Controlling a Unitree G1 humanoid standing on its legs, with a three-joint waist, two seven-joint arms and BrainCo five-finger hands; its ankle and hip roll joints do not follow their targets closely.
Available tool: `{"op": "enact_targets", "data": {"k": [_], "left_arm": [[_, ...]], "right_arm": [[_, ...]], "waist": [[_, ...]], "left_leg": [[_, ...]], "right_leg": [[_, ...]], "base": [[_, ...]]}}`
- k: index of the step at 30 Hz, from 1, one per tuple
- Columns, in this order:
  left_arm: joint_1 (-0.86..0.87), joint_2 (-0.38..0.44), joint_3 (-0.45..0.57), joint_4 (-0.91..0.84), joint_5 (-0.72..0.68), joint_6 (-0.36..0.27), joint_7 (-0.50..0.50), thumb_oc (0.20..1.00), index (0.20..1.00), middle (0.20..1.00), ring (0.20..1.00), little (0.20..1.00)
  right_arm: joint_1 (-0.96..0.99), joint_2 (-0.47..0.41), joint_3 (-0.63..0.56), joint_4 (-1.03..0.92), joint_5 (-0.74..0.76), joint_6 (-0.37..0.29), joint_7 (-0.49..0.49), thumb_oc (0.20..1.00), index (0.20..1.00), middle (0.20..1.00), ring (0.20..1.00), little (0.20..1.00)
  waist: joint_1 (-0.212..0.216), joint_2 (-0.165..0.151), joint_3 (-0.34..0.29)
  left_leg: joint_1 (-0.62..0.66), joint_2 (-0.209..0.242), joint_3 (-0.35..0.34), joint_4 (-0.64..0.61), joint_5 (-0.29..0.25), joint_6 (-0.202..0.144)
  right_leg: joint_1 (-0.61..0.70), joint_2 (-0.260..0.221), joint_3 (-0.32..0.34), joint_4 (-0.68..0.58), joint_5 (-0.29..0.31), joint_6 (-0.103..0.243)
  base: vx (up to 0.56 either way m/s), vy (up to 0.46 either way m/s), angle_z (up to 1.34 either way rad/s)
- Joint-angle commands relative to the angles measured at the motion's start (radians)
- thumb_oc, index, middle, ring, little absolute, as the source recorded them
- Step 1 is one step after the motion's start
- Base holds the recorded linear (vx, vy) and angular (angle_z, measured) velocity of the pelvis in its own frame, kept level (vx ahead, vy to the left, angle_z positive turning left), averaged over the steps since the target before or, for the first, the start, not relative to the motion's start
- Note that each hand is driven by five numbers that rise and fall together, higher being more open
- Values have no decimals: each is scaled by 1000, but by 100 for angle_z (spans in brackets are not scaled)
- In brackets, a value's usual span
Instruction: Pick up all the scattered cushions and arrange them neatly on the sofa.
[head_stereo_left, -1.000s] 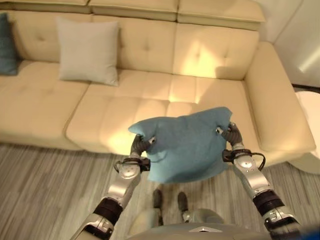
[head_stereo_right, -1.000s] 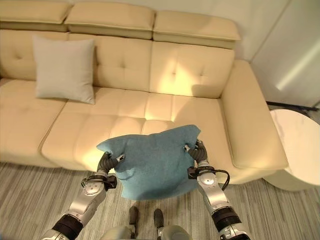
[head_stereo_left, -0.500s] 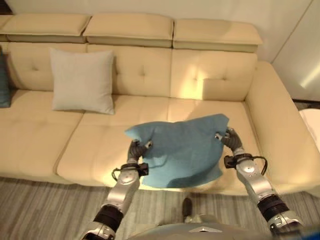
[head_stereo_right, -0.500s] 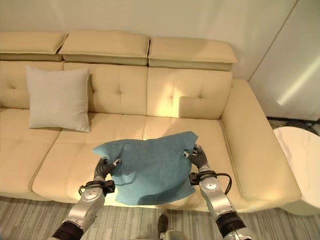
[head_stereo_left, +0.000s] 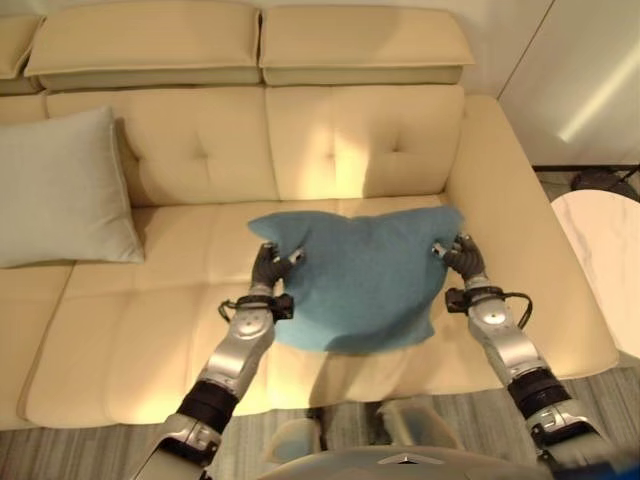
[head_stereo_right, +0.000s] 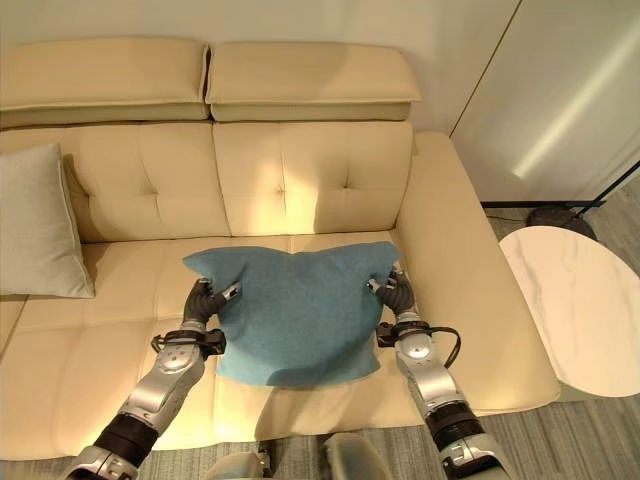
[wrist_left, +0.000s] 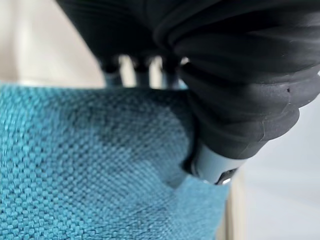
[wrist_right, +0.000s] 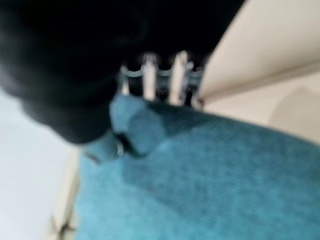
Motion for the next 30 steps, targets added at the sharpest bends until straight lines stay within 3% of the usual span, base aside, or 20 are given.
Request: {"op": "enact_targets", "data": {"k": [1, 6, 14, 21, 30], "left_arm": [[-52, -30, -17, -56, 7, -91, -13, 200, 200, 200, 200, 200], [-47, -41, -15, -67, 3, -78, -23, 200, 200, 200, 200, 200], [-122, -40, -13, -142, 3, -84, 9, 200, 200, 200, 200, 200], [-347, -10, -50, -101, -1, -102, 80, 200, 200, 200, 200, 200], [-674, 62, -93, 98, -46, -151, 172, 200, 200, 200, 200, 200]], "right_arm": [[-54, 39, -10, -58, -18, -84, 10, 200, 200, 200, 200, 200], [-23, 15, -48, -99, -17, -78, 7, 200, 200, 200, 200, 200], [-60, -10, -66, -165, -24, -88, -26, 200, 200, 200, 200, 200], [-293, -55, 12, -113, -23, -71, -76, 200, 200, 200, 200, 200], [-642, -110, 129, 62, 7, -46, -125, 200, 200, 200, 200, 200]], "waist": [[22, -42, -127], [8, -39, -169], [-3, -30, -166], [2, -23, -127], [11, -6, -76]], "left_leg": [[-18, -51, -14, 55, -64, -64], [28, -28, -16, -18, -35, -94], [14, -19, -28, -19, -36, -111], [-51, -13, -28, -19, -17, -122], [-187, -20, -37, -19, 24, -132]], "right_leg": [[83, -37, 18, -137, 131, 62], [160, -17, -12, -209, 122, 54], [170, -17, -53, -232, 112, 51], [113, -19, -69, -232, 126, 55], [-47, -24, -67, -196, 156, 53]], "base": [[131, -91, 18], [95, -77, 5], [22, -43, 12], [-55, -7, 11], [-72, 15, 2]]}}
